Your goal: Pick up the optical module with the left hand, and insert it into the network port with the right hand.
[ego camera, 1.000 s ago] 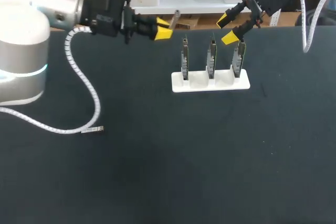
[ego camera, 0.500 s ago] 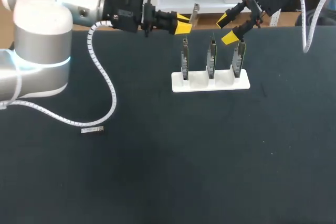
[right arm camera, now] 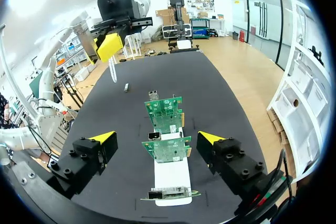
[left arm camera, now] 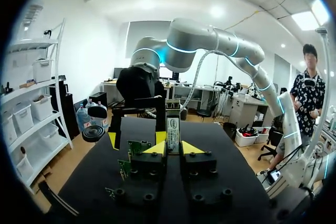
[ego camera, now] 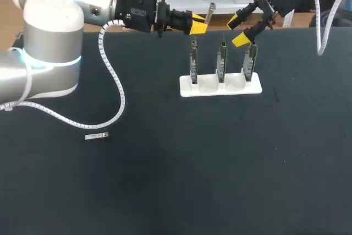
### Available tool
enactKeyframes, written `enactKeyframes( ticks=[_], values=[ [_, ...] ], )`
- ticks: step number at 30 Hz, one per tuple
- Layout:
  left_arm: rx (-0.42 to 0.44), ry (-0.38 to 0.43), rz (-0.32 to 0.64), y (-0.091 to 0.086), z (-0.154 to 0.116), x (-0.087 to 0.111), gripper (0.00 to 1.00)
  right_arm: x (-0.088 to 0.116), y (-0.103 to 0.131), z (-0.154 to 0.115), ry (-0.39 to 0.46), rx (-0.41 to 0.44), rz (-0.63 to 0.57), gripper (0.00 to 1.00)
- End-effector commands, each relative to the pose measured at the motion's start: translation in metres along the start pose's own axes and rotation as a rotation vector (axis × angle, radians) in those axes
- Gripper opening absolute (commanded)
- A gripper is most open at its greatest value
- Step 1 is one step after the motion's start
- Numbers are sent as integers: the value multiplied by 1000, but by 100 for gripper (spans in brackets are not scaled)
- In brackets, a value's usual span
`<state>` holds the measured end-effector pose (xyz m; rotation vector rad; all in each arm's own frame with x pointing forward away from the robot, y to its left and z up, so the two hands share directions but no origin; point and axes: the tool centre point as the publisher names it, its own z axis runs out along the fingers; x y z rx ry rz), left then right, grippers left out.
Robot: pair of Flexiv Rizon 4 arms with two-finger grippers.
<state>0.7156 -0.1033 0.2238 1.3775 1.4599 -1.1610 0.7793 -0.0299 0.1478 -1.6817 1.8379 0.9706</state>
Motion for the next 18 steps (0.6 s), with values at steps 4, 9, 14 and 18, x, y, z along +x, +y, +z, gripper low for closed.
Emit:
enactKeyframes(
  ticks=[4,9,14,18],
  values=[
    [-35,-31,-7,6,3,1,0,0,2,0,-1,6,-1,100],
    [-24,-73,2,8,23,-9,0,0,2,0,-1,6,-1,100],
    [-7,-100,32,12,40,-21,0,0,2,0,-1,6,-1,100],
    [-7,-100,47,16,46,-24,0,0,2,0,-1,6,-1,100]
  ],
)
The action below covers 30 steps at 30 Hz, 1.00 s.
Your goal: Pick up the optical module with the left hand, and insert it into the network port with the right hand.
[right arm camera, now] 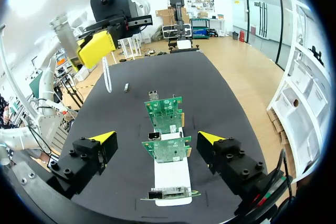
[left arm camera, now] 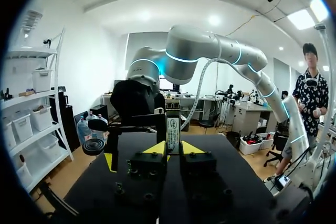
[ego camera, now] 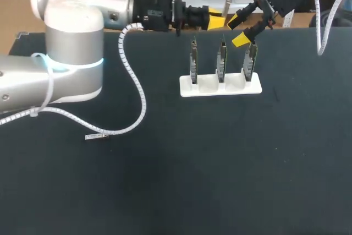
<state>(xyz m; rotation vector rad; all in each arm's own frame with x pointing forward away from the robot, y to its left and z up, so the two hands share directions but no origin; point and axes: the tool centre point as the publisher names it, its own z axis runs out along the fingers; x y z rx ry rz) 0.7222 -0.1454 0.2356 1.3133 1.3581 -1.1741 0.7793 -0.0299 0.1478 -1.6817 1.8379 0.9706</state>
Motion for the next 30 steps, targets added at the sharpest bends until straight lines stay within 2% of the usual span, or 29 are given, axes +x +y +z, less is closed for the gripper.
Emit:
enactKeyframes(
  ticks=[1,10,17,30],
  values=[
    [8,2,4,11,9,1,0,0,2,0,-1,6,-1,100],
    [-17,26,6,15,7,16,0,0,2,0,-1,6,-1,100],
    [-17,-23,-16,18,14,24,0,0,2,0,-1,6,-1,100],
    [1,-43,-8,21,28,30,0,0,2,0,-1,6,-1,100]
  ],
)
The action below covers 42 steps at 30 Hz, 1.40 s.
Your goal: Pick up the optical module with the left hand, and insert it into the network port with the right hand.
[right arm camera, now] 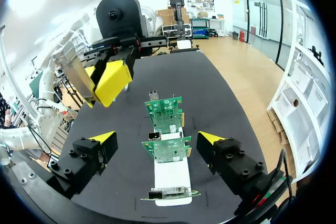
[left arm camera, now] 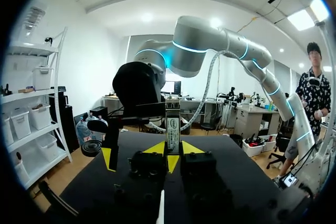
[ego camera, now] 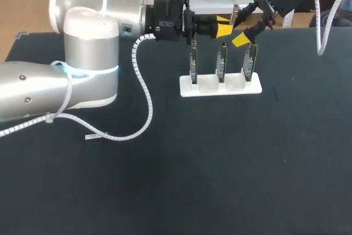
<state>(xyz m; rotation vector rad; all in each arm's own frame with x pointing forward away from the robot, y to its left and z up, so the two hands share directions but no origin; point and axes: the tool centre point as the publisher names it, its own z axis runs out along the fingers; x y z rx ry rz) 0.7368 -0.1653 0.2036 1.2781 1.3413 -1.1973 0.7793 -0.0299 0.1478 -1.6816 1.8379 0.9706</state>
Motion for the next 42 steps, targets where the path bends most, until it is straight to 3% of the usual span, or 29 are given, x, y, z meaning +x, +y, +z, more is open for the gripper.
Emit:
enactKeyframes(
  ticks=[1,23,42],
  values=[
    [3,-7,2,5,4,2,0,0,2,0,-1,5,-1,100],
    [-45,21,-41,19,3,21,0,0,2,0,-1,5,-1,100],
    [-61,13,-28,30,5,19,0,0,2,0,-1,5,-1,100]
  ],
)
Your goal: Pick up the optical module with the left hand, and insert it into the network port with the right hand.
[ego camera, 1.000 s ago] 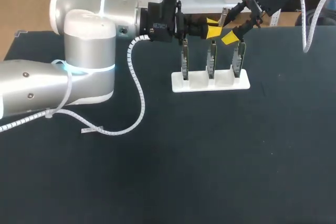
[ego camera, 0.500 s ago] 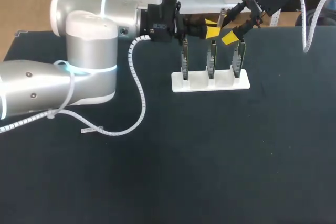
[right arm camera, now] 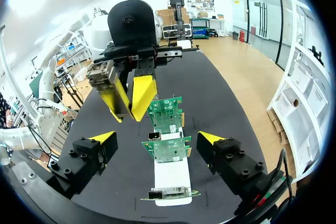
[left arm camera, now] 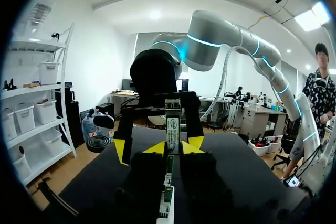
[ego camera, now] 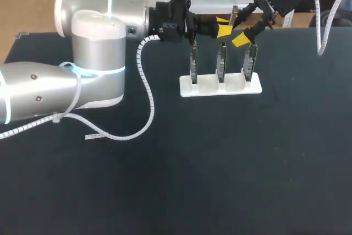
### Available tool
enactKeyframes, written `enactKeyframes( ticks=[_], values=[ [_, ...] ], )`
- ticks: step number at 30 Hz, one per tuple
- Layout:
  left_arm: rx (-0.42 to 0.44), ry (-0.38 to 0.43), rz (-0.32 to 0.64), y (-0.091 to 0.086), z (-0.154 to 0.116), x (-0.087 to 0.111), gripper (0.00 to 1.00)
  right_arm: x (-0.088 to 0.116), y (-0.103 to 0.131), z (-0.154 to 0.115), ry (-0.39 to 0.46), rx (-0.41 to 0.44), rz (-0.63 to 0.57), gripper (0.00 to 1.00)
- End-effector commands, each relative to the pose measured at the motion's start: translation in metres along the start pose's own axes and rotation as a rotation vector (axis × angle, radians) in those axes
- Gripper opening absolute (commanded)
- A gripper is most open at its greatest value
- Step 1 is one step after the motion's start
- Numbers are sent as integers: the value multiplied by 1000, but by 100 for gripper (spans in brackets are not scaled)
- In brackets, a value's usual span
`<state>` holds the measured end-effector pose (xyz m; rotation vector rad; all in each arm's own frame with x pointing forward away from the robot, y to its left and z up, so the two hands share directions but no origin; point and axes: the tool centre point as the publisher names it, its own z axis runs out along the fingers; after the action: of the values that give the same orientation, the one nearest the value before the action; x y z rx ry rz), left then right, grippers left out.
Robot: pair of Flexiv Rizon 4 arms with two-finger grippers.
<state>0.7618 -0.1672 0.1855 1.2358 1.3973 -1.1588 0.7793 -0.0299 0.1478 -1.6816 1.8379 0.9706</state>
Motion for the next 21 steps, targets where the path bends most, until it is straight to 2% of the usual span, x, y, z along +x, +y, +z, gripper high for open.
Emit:
enactKeyframes(
  ticks=[1,21],
  values=[
    [-5,-2,-7,5,1,4,0,0,2,0,-1,6,-1,100],
    [-26,19,-18,16,-3,14,0,0,2,0,-1,6,-1,100]
  ],
)
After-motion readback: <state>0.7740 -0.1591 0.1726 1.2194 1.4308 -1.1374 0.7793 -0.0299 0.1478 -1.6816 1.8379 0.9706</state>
